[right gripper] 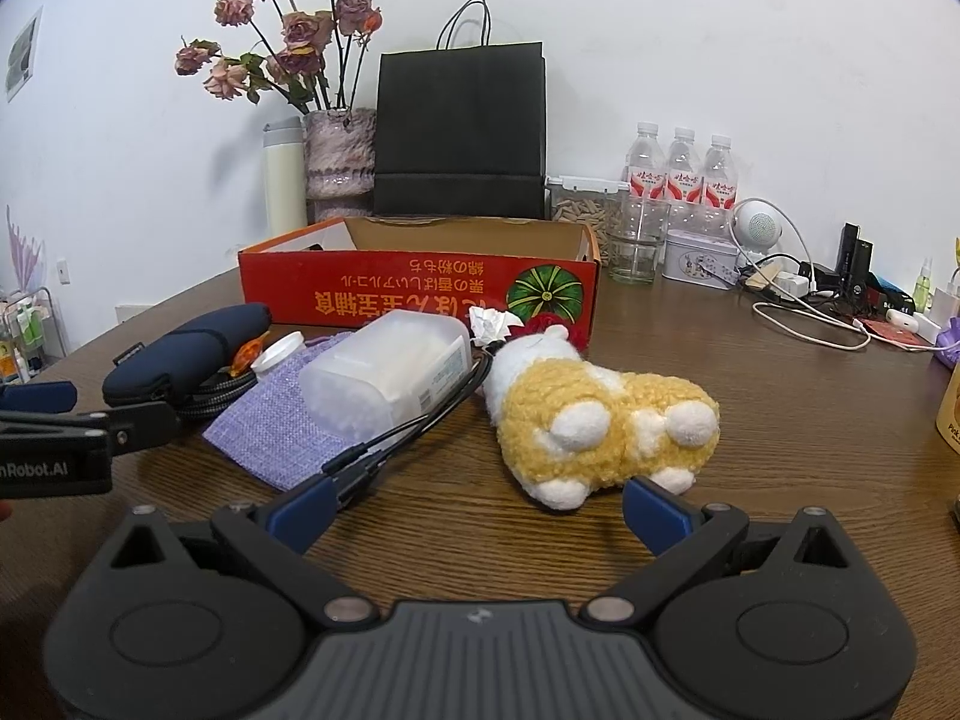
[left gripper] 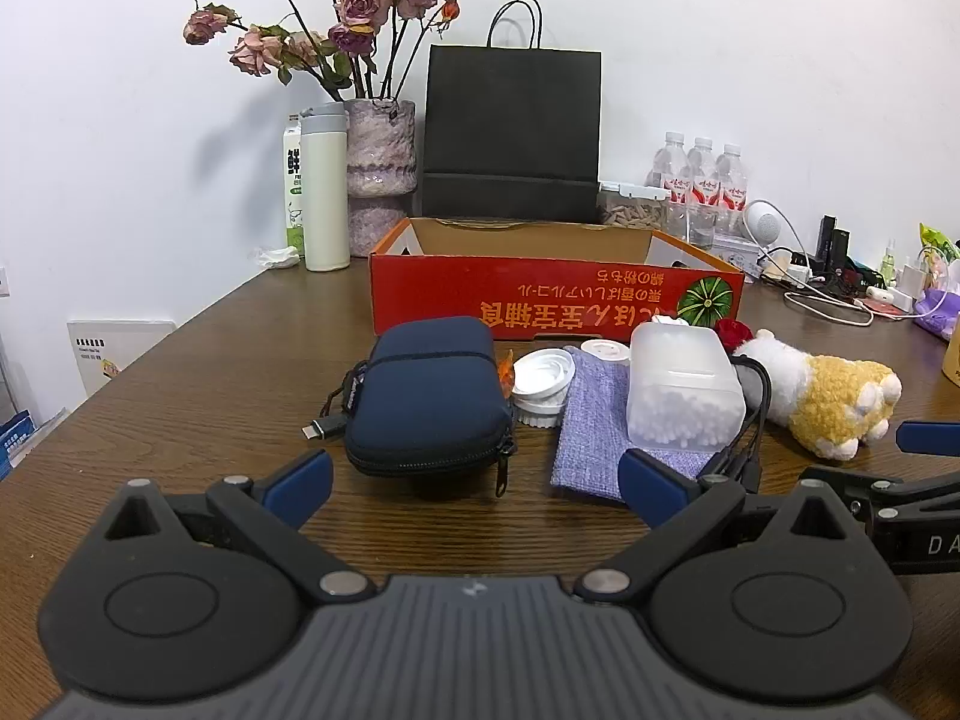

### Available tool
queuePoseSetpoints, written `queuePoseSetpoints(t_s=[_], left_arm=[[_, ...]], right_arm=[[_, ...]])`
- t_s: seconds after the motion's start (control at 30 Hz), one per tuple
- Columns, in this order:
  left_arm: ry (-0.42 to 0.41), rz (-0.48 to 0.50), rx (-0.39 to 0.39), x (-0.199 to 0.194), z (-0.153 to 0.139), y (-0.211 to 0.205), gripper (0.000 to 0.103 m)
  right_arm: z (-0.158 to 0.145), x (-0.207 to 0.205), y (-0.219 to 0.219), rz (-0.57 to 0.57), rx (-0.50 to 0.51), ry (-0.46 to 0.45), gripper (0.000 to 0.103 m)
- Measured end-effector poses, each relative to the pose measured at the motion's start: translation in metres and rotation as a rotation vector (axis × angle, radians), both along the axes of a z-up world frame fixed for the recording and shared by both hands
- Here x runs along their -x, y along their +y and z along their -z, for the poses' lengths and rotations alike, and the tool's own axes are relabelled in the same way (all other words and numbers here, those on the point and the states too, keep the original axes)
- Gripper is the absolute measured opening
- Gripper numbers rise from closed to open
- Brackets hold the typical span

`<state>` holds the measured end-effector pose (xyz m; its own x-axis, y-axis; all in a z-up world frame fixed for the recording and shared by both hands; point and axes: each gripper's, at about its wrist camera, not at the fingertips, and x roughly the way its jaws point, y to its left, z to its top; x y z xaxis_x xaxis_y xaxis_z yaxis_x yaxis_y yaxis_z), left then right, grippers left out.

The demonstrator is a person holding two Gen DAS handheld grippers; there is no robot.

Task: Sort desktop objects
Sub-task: 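Reach the left tool to the navy pouch while the right tool reaches the plush toy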

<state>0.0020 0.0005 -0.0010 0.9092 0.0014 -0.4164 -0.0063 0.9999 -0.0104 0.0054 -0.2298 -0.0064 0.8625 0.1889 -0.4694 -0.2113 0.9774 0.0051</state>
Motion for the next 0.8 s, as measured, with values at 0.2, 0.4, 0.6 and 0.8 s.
queuePoseSetpoints(t_s=[0.2,0.4,0.6,0.8], left_arm=[[0.000,0.000,-0.001,0.0003,-0.0003,0.0006,0.103],[0.002,0.001,-0.003,0.0015,-0.0006,0.0011,0.103],[0.004,0.000,-0.002,0.0012,-0.0009,0.0019,0.103],[0.009,-0.003,-0.002,0.0005,-0.0013,0.0028,0.103]], right_arm=[[0.0002,-0.0005,-0.0001,-0.001,0.001,0.002,0.102],[0.0013,-0.0022,-0.0006,0.000,0.000,0.004,0.102],[0.0008,-0.0016,-0.0006,0.000,0.002,0.004,0.102],[0.0005,-0.0016,-0.0007,-0.001,0.002,0.006,0.102]])
